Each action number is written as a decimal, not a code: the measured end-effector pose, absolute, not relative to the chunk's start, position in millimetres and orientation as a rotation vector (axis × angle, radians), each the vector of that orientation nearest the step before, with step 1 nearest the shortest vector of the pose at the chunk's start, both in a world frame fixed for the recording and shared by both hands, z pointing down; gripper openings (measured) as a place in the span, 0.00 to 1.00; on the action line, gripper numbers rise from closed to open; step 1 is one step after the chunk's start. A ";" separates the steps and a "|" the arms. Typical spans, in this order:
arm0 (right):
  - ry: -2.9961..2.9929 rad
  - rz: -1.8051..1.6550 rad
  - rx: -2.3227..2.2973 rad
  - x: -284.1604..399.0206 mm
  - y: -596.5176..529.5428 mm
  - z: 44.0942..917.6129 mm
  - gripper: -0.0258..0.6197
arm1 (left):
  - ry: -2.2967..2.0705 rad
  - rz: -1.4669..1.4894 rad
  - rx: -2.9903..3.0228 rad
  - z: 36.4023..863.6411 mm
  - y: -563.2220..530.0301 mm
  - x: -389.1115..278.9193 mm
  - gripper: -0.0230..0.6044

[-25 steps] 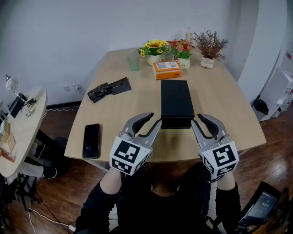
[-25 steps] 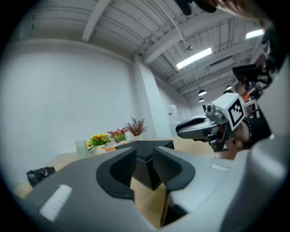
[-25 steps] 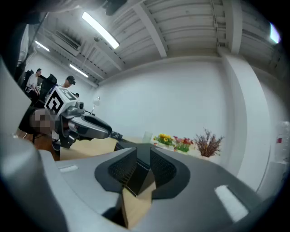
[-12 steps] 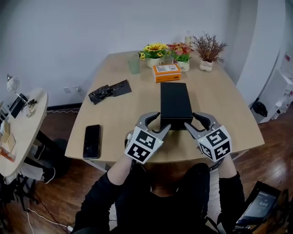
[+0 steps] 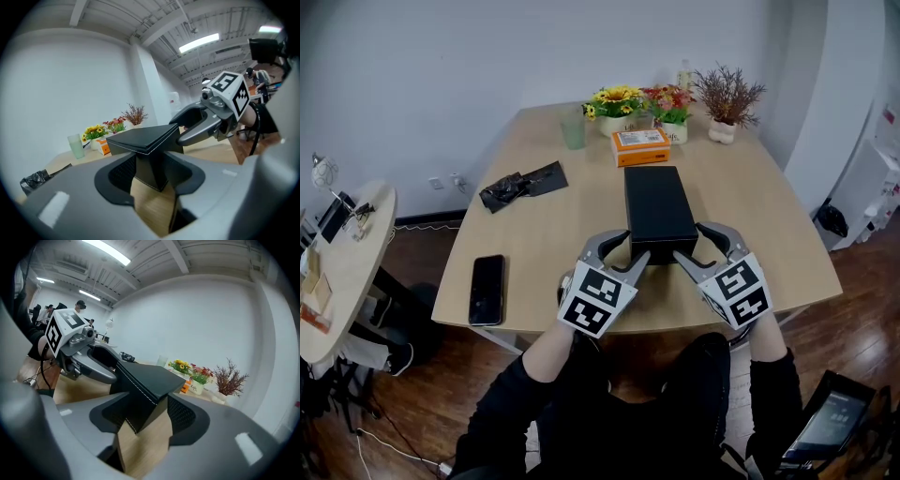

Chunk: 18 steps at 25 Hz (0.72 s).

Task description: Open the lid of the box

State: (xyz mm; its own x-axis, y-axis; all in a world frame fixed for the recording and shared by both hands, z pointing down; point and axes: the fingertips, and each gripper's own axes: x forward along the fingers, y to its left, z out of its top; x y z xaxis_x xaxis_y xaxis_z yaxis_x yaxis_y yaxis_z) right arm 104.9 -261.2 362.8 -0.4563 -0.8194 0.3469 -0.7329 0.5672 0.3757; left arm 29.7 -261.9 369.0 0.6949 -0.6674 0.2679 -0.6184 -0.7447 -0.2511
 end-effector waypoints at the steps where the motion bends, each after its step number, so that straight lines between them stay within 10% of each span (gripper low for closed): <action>1: -2.308 -0.227 1.242 104.5 -262.7 361.3 0.44 | 1.052 -0.526 -2.755 368.8 -262.1 29.9 0.30; 18: -2.418 -0.133 1.309 106.8 -262.7 354.0 0.38 | 1.005 -0.515 -2.479 350.8 -257.1 35.2 0.30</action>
